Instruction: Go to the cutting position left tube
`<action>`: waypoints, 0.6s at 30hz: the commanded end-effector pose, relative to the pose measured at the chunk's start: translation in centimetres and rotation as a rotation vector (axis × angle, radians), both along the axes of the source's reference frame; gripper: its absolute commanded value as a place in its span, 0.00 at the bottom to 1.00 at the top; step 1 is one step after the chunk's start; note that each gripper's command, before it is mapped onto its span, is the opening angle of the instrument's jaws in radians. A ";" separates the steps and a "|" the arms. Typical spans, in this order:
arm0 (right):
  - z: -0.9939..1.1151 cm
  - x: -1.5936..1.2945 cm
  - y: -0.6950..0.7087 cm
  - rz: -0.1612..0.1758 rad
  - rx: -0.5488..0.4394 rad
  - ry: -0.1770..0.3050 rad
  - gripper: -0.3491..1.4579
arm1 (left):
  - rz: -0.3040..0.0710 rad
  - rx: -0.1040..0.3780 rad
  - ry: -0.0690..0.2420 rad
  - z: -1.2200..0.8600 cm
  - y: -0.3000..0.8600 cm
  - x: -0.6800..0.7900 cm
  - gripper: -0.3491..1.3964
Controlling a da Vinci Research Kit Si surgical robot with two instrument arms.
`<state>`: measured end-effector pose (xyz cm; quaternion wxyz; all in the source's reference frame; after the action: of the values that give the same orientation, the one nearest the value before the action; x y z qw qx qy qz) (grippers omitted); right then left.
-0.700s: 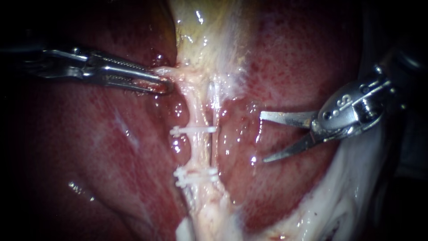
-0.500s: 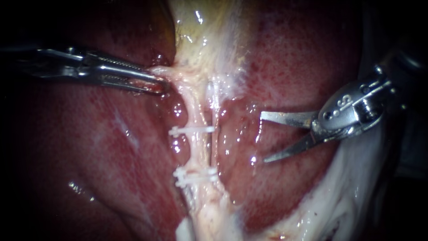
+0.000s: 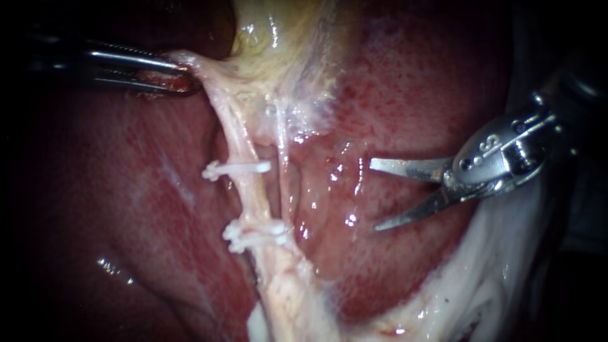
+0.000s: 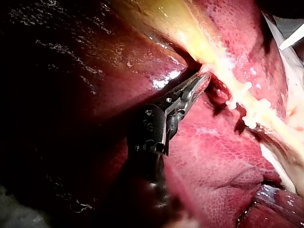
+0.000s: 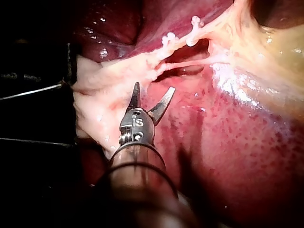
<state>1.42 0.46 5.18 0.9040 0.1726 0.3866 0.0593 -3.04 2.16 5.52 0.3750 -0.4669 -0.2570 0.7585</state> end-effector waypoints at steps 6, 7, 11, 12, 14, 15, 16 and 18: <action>-0.02 0.17 -0.04 0.011 0.019 -0.003 0.90 | -0.007 -0.001 0.001 -0.05 -0.03 -0.02 0.00; -0.02 0.23 -0.06 0.021 0.037 -0.006 0.91 | -0.008 -0.001 0.001 -0.06 -0.04 -0.02 0.00; 0.05 0.47 -0.15 0.048 0.087 -0.017 0.94 | -0.011 -0.007 0.005 -0.11 -0.08 -0.05 0.00; 0.07 0.52 -0.18 0.050 0.093 -0.018 0.94 | -0.009 -0.006 0.004 -0.12 -0.08 -0.05 0.00; 0.12 0.64 -0.24 0.054 0.120 -0.018 0.94 | -0.007 -0.011 0.004 -0.12 -0.09 -0.05 0.00; 0.14 0.69 -0.26 0.059 0.131 -0.020 0.94 | -0.007 -0.011 0.004 -0.13 -0.09 -0.05 0.00; 0.16 0.73 -0.28 0.054 0.135 -0.018 0.94 | -0.007 -0.011 0.004 -0.13 -0.09 -0.05 0.00; 0.21 0.82 -0.32 0.057 0.152 -0.019 0.94 | -0.007 -0.011 0.004 -0.13 -0.09 -0.05 0.00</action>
<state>2.27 0.12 5.40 0.8891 0.2317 0.3772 0.1169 -3.09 2.07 5.39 0.3759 -0.4685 -0.2504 0.7593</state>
